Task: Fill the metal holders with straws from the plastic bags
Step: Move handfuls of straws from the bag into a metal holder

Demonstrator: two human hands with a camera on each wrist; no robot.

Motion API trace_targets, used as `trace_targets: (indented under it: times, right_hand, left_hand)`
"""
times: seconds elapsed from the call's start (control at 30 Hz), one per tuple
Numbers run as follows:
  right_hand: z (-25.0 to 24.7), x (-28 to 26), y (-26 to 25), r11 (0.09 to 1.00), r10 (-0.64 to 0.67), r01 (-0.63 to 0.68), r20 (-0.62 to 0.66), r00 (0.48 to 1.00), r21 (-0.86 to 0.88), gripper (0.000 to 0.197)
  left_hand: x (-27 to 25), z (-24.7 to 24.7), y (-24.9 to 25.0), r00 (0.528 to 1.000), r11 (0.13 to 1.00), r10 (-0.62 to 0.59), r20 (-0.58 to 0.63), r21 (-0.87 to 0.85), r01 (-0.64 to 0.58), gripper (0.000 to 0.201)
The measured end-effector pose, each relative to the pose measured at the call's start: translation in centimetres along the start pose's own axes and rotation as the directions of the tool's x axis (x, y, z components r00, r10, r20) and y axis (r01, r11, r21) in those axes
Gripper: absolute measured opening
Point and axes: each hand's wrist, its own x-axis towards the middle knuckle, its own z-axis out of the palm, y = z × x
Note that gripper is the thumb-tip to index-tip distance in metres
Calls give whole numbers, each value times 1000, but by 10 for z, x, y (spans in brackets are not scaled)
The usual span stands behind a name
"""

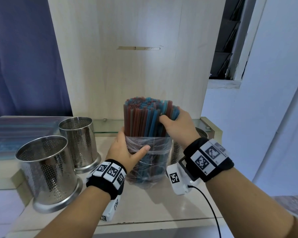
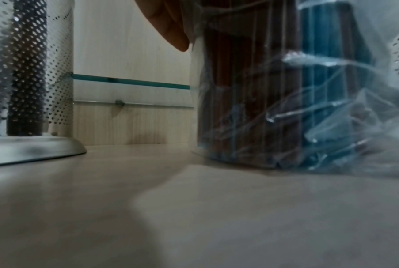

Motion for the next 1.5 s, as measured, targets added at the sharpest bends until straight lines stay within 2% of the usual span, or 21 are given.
trace_targets:
  times: [0.2, 0.27, 0.37, 0.5, 0.7, 0.93, 1.1, 1.23, 1.5]
  right_hand:
    - [-13, 8, -6, 998, -33, 35, -43, 999, 44, 14]
    - [-13, 9, -7, 998, -45, 48, -63, 997, 42, 14]
    - [-13, 10, -9, 995, -66, 73, -93, 993, 65, 26]
    - [-16, 14, -16, 989, -78, 88, -90, 993, 116, 13]
    - [-15, 21, -15, 984, -54, 59, -38, 998, 166, 9]
    - [-29, 35, -31, 934, -63, 73, -41, 997, 349, 13]
    - [-49, 48, -46, 872, -86, 85, -20, 996, 482, 14]
    - [-64, 49, -56, 816, -111, 109, -32, 993, 567, 16]
    - [-86, 39, -67, 767, -160, 181, -89, 983, 615, 16]
  left_hand:
    - [1, 0, -3, 999, 999, 6, 32, 35, -7, 106]
    - [2, 0, -3, 999, 999, -1, 34, 48, -1, 105]
    - [2, 1, -3, 999, 999, -4, 35, 54, 2, 103]
    - [2, 1, -5, 999, 998, -20, 43, 59, 17, 110]
    - [2, 2, -5, 1000, 999, -13, 18, 45, 13, 93]
    - [4, 2, -6, 998, 998, -36, 42, 60, 34, 102]
    - [4, 2, -5, 998, 995, -62, 32, 77, 59, 93]
    - [5, 2, -8, 996, 995, -80, 47, 65, 76, 102]
    - [2, 0, -2, 997, 995, -71, 35, 70, 69, 80]
